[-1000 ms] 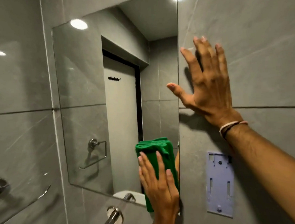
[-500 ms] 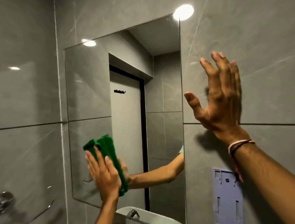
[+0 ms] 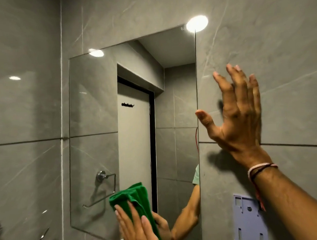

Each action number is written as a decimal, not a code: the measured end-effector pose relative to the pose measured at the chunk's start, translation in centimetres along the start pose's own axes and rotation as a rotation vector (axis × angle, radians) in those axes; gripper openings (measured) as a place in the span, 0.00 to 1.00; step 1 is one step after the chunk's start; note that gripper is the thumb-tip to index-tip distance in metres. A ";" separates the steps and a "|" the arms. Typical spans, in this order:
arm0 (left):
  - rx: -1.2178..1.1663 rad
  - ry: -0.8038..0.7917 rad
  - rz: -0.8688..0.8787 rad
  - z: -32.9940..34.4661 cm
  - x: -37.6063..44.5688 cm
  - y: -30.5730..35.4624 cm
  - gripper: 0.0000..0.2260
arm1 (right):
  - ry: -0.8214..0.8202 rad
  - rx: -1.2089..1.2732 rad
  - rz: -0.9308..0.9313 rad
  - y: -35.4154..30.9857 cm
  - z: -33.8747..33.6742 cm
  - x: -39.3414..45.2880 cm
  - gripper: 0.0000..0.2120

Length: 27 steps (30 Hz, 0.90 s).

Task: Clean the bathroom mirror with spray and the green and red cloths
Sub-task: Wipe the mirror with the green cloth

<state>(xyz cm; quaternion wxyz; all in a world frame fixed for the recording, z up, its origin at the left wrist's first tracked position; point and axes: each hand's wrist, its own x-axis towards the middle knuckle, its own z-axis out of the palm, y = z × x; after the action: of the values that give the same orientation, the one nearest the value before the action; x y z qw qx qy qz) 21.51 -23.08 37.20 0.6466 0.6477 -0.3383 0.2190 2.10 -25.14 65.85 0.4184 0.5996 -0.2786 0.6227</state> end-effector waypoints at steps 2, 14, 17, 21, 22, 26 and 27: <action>0.028 0.013 0.155 1.1 1.3 3.4 0.28 | 0.002 -0.010 0.008 0.0 -0.1 0.1 0.43; -0.175 -0.011 0.765 0.7 23.2 26.0 0.26 | 0.055 0.048 0.055 0.1 -0.9 0.4 0.43; -0.196 -0.026 0.785 0.1 29.2 27.6 0.25 | 0.028 0.031 0.034 0.2 -0.7 0.6 0.43; -0.217 -0.005 0.675 -0.9 35.0 24.9 0.25 | -0.008 0.034 0.032 0.6 -0.7 1.0 0.44; -0.206 0.007 0.615 -1.0 35.9 23.1 0.25 | -0.015 0.035 0.032 0.5 -0.6 0.9 0.44; -0.180 0.041 0.319 -1.2 35.7 12.8 0.25 | -0.027 0.001 0.014 0.2 -0.4 0.7 0.44; -0.182 0.044 0.239 -1.2 34.5 10.2 0.25 | -0.029 -0.005 0.011 0.3 -0.4 0.7 0.44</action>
<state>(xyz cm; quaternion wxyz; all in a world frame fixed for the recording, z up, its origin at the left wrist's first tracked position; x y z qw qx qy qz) 37.67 -26.57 69.21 0.6792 0.5365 -0.4173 0.2769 1.71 -24.83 66.54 0.4124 0.6061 -0.2895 0.6155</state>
